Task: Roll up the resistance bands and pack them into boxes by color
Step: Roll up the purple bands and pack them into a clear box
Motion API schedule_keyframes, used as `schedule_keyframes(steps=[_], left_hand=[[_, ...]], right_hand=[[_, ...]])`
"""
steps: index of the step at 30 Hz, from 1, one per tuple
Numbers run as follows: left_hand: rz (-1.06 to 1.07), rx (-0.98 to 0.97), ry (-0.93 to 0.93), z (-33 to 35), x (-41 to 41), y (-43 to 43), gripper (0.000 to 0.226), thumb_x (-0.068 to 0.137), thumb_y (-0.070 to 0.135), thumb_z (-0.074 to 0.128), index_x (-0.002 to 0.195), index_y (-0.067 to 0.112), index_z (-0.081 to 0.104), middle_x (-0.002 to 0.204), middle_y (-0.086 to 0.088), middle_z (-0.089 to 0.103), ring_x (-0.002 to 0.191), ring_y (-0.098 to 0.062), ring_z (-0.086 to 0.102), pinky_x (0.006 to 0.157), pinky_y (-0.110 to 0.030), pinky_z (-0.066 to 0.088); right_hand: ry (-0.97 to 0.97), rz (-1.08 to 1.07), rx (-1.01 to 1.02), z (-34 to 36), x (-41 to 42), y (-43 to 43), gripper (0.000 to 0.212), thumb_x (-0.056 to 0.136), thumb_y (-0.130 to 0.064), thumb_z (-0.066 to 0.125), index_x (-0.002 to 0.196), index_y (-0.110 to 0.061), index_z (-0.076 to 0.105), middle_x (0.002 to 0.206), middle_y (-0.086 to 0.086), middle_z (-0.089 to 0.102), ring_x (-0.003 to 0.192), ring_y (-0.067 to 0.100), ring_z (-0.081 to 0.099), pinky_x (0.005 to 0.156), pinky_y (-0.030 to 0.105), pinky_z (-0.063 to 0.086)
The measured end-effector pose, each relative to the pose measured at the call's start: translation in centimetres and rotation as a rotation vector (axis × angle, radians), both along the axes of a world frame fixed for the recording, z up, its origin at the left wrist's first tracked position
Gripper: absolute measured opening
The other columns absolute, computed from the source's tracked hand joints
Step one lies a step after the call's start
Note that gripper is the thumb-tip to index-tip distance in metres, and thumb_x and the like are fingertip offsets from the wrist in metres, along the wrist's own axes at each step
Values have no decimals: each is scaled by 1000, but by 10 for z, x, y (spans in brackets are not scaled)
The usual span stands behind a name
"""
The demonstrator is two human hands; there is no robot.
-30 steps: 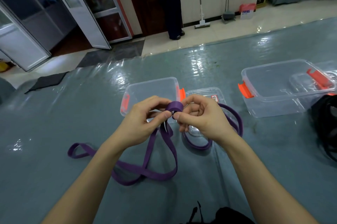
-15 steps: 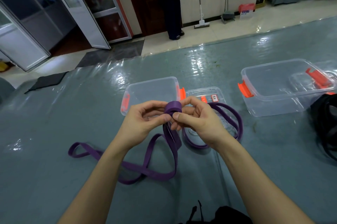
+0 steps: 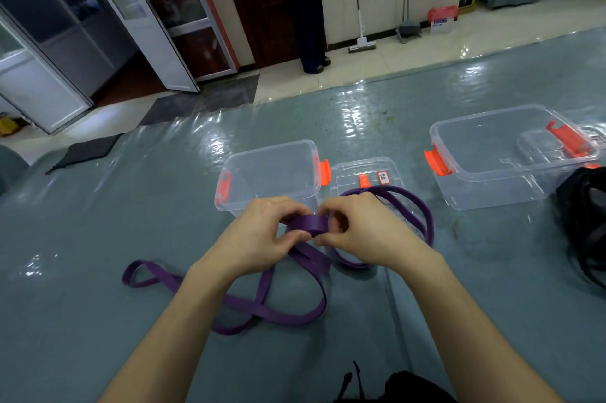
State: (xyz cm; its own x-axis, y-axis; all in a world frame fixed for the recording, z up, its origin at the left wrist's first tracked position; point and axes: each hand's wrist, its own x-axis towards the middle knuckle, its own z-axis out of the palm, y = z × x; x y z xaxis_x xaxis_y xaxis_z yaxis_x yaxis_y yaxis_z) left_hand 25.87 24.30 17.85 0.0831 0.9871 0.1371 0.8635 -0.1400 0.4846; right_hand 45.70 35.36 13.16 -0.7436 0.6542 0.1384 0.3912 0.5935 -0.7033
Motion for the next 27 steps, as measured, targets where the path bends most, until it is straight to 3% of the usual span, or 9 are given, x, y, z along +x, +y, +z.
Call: schedule_keyframes(steps=[4, 6, 9, 13, 18, 21, 23, 25, 27], left_hand=[[8, 14, -27, 5, -5, 3, 21, 94, 17, 84, 114, 23, 80, 103, 11, 78, 100, -8, 74, 98, -33, 60], [94, 19, -258, 3, -9, 2, 30, 89, 15, 90, 115, 26, 82, 105, 9, 82, 101, -10, 79, 99, -28, 61], [164, 21, -659, -1, -12, 2, 38, 79, 12, 94, 111, 30, 84, 106, -3, 85, 102, -20, 82, 96, -33, 65], [188, 32, -833, -10, -11, 3, 37, 77, 15, 93, 109, 32, 85, 109, -4, 85, 105, -17, 81, 92, -26, 63], [227, 3, -1000, -12, -5, 5, 32, 83, 11, 85, 109, 29, 88, 111, -9, 84, 103, -18, 82, 89, -23, 62], [211, -36, -958, -6, -9, 2, 29, 80, 22, 91, 108, 28, 87, 109, -11, 84, 100, -20, 82, 88, -25, 63], [194, -56, -862, 0, -12, -1, 28, 80, 21, 91, 108, 26, 86, 107, -9, 85, 101, -22, 83, 88, -24, 63], [179, -72, -650, 7, -14, -2, 29, 83, 14, 92, 109, 24, 85, 103, -1, 86, 98, -16, 83, 88, -20, 62], [138, -79, -295, 15, -15, -1, 28, 85, 15, 93, 111, 22, 85, 97, 10, 85, 94, -2, 80, 91, -14, 58]], right_hand=[[137, -5, -113, -7, -2, -2, 19, 86, -37, 87, 86, -39, 69, 70, -16, 69, 63, 6, 64, 65, 33, 56], [282, 2, -226, -9, 1, -1, 16, 87, -32, 88, 96, -35, 76, 73, -9, 74, 65, 10, 71, 67, 31, 58], [492, 23, -387, -6, -1, -6, 22, 87, -28, 89, 107, -30, 79, 77, 2, 78, 69, 18, 78, 70, 27, 59], [682, -11, -608, -4, -13, -9, 25, 87, -11, 88, 109, -12, 77, 84, 17, 79, 76, 35, 80, 80, 49, 63], [770, 22, -796, -8, -26, -22, 26, 94, -7, 81, 115, 1, 69, 91, 20, 80, 77, 30, 80, 72, 30, 61], [759, 27, -822, -9, -26, -22, 33, 92, -5, 82, 117, -3, 61, 93, 21, 81, 80, 32, 81, 75, 32, 63], [640, 49, -747, -10, -21, -18, 45, 90, -10, 87, 124, -13, 58, 94, 16, 82, 84, 31, 82, 78, 34, 63], [386, 35, -464, -7, -14, -13, 58, 82, -35, 94, 129, -35, 60, 99, -2, 81, 84, 15, 80, 79, 29, 60], [235, 13, -188, -1, -9, -8, 67, 74, -57, 93, 133, -46, 62, 110, -15, 73, 86, 5, 74, 77, 21, 56]])
